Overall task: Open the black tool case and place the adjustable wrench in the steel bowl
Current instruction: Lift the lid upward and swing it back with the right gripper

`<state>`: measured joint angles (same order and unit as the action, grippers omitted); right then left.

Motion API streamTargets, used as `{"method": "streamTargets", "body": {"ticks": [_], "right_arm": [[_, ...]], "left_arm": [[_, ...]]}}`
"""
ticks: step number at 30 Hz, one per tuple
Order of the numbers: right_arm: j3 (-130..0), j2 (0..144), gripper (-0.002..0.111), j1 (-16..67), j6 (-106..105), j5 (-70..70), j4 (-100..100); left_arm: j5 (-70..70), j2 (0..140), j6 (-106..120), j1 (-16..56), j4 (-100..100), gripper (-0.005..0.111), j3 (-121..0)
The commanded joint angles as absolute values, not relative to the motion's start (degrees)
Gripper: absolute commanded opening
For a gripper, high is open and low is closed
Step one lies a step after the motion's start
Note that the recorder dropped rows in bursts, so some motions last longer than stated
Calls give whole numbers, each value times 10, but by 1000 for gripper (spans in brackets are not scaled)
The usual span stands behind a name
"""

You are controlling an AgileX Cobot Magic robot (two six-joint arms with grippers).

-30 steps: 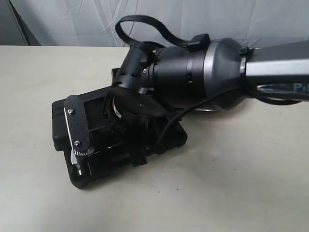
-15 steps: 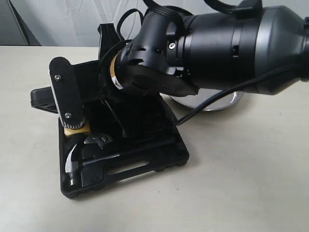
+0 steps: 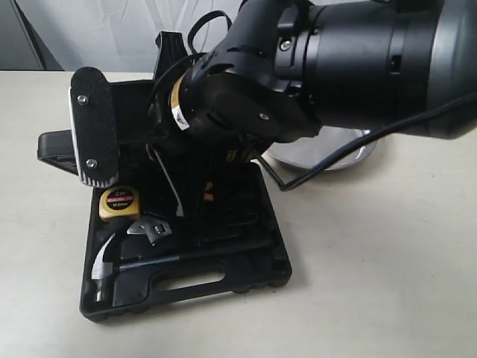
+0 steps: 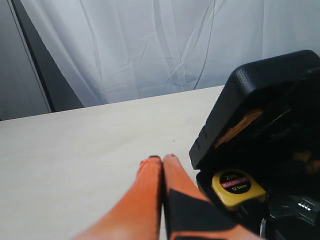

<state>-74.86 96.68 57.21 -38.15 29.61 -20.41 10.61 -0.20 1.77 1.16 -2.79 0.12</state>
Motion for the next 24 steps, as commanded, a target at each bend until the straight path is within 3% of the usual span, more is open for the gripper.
{"method": "streamTargets", "body": {"ticks": [1, 24], "right_arm": [[-750, 953, -1, 573, -375, 258, -201], [-753, 1015, -1, 571, -376, 60, -267]], "left_arm": [[103, 0, 17, 12, -27, 0, 0], [103, 0, 17, 12, -27, 0, 0]]}}
